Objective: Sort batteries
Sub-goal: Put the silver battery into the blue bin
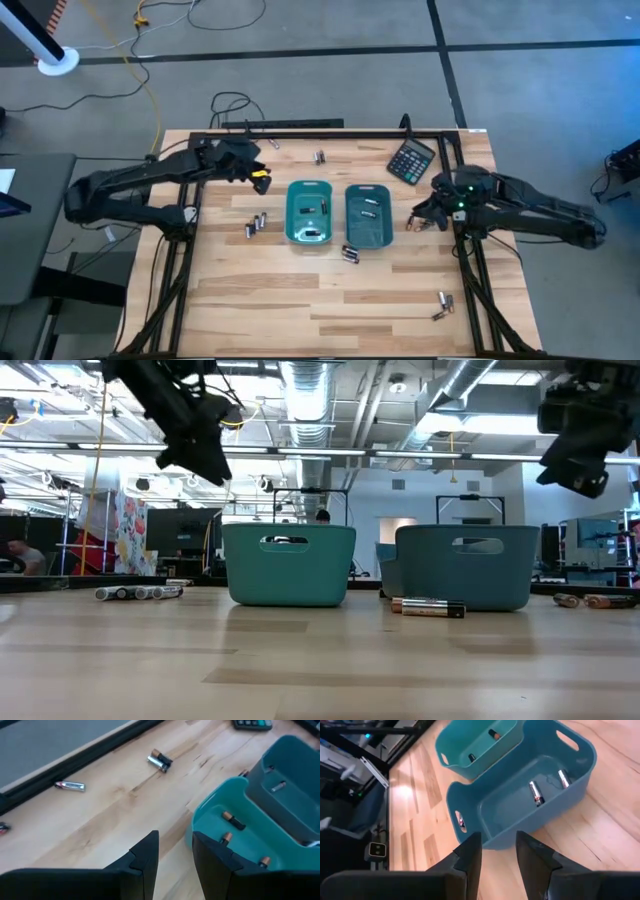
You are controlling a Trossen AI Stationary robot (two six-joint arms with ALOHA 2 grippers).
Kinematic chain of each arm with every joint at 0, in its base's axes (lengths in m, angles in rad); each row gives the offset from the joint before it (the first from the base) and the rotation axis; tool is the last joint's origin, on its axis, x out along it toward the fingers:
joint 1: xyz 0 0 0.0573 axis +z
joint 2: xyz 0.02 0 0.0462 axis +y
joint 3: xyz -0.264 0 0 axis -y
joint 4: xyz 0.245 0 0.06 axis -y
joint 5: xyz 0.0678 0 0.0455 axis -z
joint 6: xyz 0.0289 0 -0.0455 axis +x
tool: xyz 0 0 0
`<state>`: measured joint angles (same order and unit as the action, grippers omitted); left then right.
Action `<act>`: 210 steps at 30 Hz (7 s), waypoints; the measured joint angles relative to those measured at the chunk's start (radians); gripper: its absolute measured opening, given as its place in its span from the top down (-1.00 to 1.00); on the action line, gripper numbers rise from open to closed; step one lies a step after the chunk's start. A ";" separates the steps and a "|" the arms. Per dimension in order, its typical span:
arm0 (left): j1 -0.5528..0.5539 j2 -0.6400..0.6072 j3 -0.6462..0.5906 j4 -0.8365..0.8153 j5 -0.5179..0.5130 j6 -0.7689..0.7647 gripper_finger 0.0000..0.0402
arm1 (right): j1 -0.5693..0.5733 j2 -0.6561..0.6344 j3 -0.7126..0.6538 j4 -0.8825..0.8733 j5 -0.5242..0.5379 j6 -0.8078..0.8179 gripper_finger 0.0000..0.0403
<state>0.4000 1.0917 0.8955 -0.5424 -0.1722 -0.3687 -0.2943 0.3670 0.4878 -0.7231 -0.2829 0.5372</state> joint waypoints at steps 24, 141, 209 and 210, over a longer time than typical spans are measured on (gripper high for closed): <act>0.529 0.375 0.001 -0.015 0.081 -0.099 -0.19 | -0.003 -0.085 -0.014 0.006 0.242 0.119 0.32; 0.672 0.769 0.139 0.127 -0.098 -0.189 -0.56 | -0.093 -0.084 -0.014 -0.054 0.279 0.217 0.32; 0.383 0.424 0.211 -0.136 0.001 -0.212 -0.17 | -0.093 -0.084 -0.014 -0.058 0.280 0.196 0.32; 0.353 0.406 0.212 -0.118 -0.002 -0.220 -0.17 | -0.093 -0.085 -0.014 -0.061 0.280 0.196 0.32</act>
<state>0.7531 1.4977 1.1071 -0.6600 -0.1742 -0.5890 -0.3870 0.2825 0.4736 -0.7846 -0.0032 0.7330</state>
